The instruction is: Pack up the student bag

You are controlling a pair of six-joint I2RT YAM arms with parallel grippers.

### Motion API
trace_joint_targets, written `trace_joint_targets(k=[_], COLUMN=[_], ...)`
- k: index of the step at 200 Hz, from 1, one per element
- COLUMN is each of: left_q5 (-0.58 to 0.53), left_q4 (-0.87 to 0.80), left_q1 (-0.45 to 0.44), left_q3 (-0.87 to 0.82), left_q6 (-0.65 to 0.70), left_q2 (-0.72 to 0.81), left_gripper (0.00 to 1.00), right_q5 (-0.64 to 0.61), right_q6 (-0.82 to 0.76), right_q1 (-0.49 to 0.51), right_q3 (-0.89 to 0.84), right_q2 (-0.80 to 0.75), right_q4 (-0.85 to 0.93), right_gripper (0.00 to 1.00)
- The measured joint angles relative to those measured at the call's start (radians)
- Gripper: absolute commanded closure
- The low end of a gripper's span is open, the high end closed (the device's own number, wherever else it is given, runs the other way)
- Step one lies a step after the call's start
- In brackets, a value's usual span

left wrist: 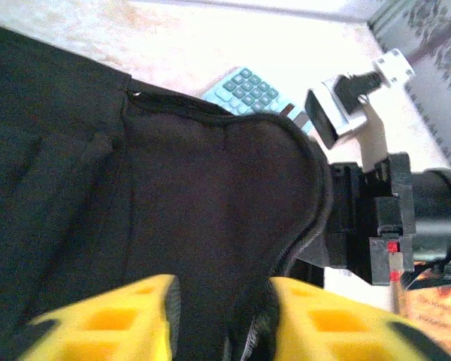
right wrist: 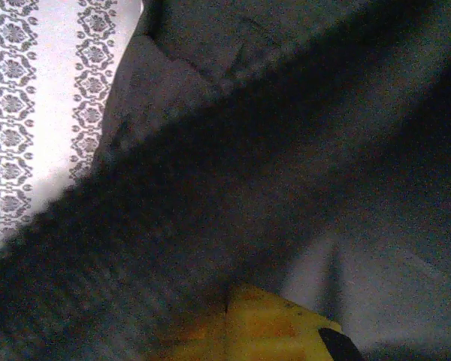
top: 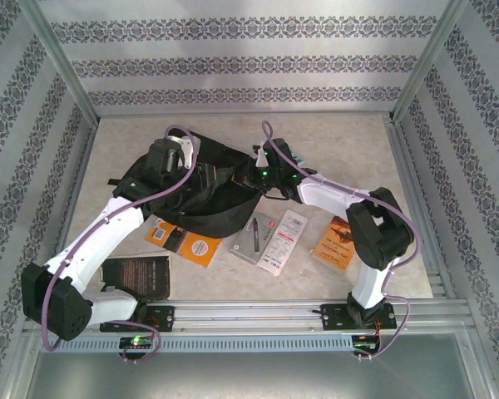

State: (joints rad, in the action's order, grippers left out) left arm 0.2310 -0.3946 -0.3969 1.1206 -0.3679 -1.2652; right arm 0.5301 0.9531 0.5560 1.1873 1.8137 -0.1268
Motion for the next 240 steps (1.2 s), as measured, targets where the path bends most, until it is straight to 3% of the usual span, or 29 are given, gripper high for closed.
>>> trace_joint_targets(k=[17, 36, 129, 240], left_q5=[0.000, -0.009, 0.027, 0.057], left_q4=[-0.043, -0.079, -0.153, -0.183], left_q1=[0.000, 0.000, 0.000, 0.024], left_q3=[0.068, 0.144, 0.345, 0.431], left_q6=[0.027, 0.048, 0.126, 0.123], left_q2=[-0.037, -0.082, -0.353, -0.310], left_gripper=[0.36, 0.32, 0.33, 0.29], right_q5=[0.018, 0.026, 0.037, 0.116], right_q6=[0.037, 0.050, 0.051, 0.126], right_q1=[0.008, 0.010, 0.007, 0.004], right_q3=[0.018, 0.034, 0.034, 0.032], right_q2=[0.015, 0.015, 0.016, 0.020], right_q4=[-0.037, -0.081, -0.154, -0.308], right_gripper=[1.00, 1.00, 1.00, 1.00])
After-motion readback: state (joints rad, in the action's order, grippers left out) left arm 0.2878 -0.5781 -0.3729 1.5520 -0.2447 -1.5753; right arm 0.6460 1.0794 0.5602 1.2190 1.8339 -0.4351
